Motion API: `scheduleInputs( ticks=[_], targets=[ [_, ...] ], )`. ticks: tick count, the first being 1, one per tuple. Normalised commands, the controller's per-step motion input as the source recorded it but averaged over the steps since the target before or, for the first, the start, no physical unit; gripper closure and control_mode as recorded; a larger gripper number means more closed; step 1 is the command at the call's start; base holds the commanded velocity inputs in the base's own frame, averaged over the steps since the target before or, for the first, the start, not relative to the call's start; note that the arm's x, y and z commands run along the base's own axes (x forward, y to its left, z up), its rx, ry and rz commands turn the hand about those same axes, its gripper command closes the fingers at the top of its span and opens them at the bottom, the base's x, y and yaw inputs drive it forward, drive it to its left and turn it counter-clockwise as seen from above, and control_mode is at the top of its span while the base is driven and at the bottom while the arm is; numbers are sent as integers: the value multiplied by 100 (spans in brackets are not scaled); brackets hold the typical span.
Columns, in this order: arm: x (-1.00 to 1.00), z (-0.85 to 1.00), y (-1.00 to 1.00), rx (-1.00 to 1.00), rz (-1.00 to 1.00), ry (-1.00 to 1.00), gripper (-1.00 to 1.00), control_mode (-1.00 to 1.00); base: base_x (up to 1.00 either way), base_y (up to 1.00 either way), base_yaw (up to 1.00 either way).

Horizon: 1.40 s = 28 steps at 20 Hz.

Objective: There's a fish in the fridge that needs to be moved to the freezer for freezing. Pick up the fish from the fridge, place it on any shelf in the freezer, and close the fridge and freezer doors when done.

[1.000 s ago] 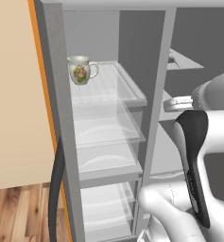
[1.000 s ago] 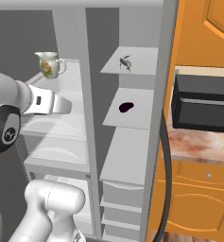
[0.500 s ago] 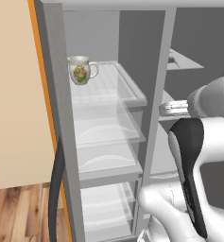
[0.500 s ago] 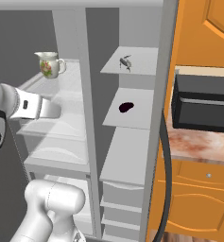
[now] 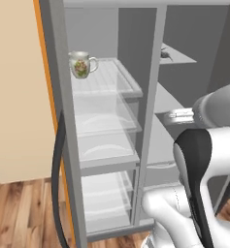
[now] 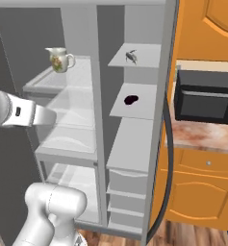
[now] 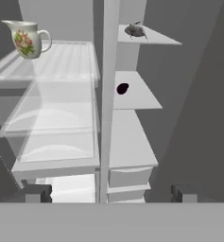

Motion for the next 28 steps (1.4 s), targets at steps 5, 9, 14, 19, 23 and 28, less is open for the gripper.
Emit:
scheduleInputs(
  ticks=[5, 9, 14, 19, 23, 28],
  targets=[
    [0, 0, 0, 0, 0, 0, -100, 100, -51, 2, 0],
    [0, 0, 0, 0, 0, 0, -100, 100, -15, 7, 0],
    [0, 0, 0, 0, 0, 0, -100, 100, -2, 4, 1],
    [0, 0, 0, 0, 0, 0, -100, 100, -34, 0, 2],
    [0, 0, 0, 0, 0, 0, -100, 100, -53, 0, 1],
    [0, 0, 0, 0, 0, 0, -100, 100, -30, 0, 0]
  ],
)
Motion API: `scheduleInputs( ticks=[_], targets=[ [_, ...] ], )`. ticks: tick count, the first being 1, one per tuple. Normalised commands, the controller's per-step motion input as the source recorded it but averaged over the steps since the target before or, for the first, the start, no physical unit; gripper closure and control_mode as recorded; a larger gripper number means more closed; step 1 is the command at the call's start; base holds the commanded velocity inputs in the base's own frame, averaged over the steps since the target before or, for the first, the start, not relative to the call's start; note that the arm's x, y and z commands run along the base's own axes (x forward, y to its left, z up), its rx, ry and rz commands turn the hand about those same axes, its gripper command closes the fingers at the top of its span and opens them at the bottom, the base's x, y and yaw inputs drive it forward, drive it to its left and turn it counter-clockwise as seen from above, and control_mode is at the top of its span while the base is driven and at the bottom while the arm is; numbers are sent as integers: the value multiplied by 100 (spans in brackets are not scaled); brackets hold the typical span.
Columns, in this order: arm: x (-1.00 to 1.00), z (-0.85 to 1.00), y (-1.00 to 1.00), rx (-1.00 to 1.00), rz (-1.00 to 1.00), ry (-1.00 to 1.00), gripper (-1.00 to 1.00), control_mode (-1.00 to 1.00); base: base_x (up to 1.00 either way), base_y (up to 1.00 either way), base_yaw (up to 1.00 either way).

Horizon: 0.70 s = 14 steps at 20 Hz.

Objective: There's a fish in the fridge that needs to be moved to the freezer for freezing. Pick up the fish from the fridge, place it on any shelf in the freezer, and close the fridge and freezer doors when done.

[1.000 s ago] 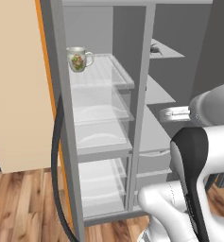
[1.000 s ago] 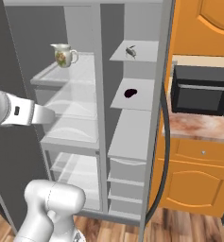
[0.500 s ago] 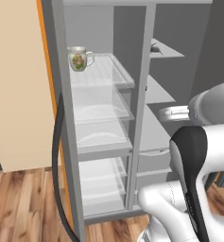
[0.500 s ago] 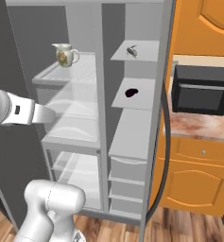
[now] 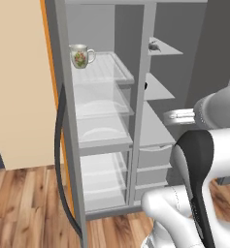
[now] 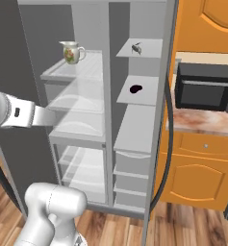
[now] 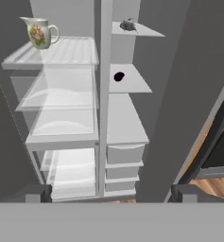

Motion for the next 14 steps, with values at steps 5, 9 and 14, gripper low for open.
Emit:
scheduleInputs(
  ticks=[5, 9, 14],
  targets=[
    [0, 0, 0, 0, 0, 0, -100, 100, -11, 0, 0],
    [0, 0, 0, 0, 0, 0, -100, 100, -9, 1, 1],
    [0, 0, 0, 0, 0, 0, -100, 100, -19, 2, 1]
  ],
)
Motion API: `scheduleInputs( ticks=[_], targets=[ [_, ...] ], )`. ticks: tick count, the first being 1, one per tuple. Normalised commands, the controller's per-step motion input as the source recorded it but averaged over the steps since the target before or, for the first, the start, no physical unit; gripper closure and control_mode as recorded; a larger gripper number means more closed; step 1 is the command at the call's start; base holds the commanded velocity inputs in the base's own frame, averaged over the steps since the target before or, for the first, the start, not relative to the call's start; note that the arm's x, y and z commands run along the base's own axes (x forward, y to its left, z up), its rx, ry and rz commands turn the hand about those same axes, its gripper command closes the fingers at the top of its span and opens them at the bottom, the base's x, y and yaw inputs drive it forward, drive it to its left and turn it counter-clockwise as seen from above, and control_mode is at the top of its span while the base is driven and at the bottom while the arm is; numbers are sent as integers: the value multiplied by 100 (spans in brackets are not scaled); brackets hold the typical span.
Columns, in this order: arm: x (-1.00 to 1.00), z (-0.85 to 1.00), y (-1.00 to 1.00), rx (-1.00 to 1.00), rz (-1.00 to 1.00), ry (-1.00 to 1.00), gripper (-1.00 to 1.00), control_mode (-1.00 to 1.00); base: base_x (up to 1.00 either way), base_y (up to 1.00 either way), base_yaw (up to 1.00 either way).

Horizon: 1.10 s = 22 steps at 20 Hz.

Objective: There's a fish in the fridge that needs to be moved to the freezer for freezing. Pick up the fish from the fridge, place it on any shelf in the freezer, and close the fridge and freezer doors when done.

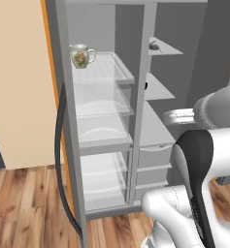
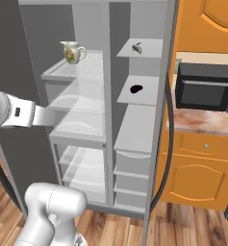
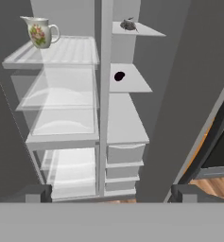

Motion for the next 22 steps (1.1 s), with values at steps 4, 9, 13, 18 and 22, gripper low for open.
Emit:
scheduleInputs(
  ticks=[4, 9, 13, 18, 22],
  targets=[
    [0, 0, 0, 0, 0, 0, -100, 100, -6, 4, 1],
    [-48, 0, 34, 1, 2, -2, -100, -100, 0, 0, 0],
    [-70, 0, 51, 0, 3, -11, -100, -100, 0, 0, 0],
    [-61, 0, 67, 0, 1, -21, -100, -100, 0, 0, 0],
    [-7, -5, 95, -1, 0, -18, -100, -100, 0, 0, 0]
  ],
)
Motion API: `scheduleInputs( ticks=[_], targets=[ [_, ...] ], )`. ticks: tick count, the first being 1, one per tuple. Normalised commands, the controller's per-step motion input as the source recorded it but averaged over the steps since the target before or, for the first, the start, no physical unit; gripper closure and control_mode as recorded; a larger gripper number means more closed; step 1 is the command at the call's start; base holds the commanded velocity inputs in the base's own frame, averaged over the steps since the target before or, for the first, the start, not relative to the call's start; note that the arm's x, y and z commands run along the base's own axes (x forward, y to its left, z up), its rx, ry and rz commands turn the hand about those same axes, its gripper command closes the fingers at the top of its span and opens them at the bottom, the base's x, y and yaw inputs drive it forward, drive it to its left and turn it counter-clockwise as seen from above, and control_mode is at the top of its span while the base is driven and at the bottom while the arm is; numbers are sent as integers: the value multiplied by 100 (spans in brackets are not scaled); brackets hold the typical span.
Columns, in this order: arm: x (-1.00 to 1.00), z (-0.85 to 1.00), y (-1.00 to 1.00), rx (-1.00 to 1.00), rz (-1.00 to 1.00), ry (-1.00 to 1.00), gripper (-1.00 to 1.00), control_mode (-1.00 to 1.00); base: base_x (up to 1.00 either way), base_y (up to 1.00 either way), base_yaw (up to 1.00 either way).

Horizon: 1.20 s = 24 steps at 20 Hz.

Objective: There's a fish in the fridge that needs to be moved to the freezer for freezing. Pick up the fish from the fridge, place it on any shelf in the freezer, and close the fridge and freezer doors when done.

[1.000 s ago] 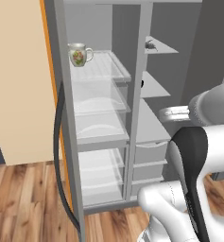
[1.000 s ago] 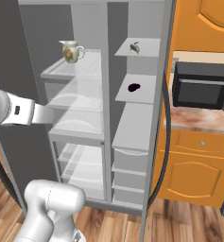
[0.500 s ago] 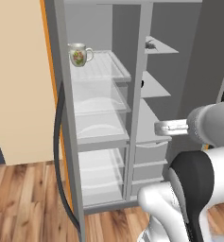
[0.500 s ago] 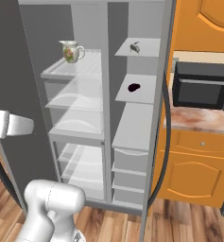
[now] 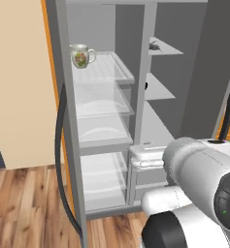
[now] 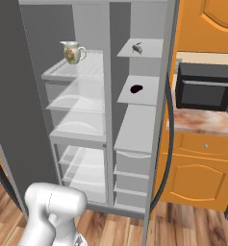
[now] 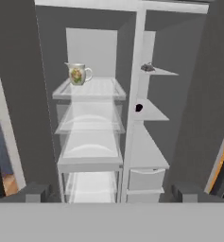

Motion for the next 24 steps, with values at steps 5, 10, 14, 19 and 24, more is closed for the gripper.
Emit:
scheduleInputs(
  ticks=[5, 10, 14, 19, 24],
  targets=[
    [28, -35, 97, -8, -5, -21, -100, -100, 0, 0, 0],
    [24, -30, 92, -4, -10, -26, -100, -100, 0, 0, 0],
    [41, -38, 75, 0, -3, -14, -100, -100, 0, 0, 0],
    [60, -44, 63, -7, -9, -11, -100, -100, 0, 0, 0],
    [45, -32, 33, -2, -4, -8, -100, -100, 0, 0, 0]
  ],
)
